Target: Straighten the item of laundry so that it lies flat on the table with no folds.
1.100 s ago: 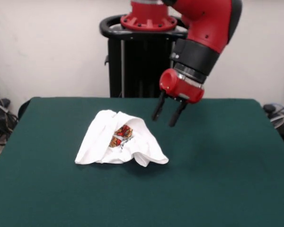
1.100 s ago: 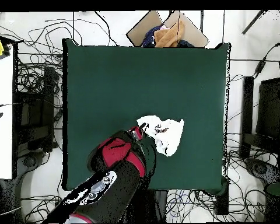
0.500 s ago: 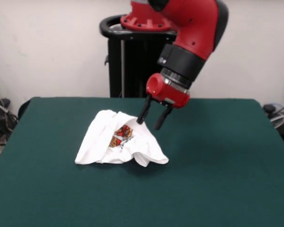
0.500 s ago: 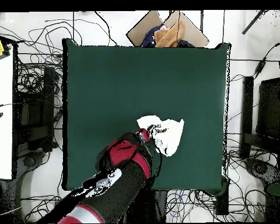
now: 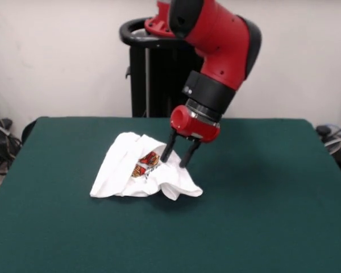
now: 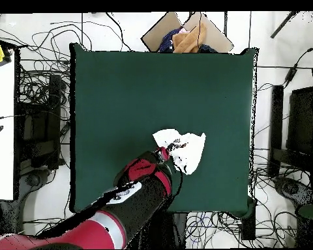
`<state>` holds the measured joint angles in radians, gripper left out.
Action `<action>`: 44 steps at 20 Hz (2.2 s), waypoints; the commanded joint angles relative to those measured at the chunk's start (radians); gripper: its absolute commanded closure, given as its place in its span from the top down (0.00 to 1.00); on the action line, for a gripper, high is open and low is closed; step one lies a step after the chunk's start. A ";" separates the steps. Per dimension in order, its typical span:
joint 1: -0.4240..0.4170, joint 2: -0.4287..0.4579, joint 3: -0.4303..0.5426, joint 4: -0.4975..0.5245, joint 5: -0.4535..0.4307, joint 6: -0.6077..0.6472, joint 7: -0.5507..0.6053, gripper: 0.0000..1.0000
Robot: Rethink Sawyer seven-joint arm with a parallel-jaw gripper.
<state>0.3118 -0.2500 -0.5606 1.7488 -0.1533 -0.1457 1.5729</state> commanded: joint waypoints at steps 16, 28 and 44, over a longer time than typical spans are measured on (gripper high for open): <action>0.148 0.118 0.015 -0.026 0.202 -0.033 0.254 1.00; 0.311 0.180 -0.180 0.020 0.371 -0.053 0.246 1.00; 0.081 0.239 -0.010 -0.012 0.241 -0.276 0.213 1.00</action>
<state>0.4789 -0.0687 -0.7658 1.7554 0.1153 -0.3467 1.5729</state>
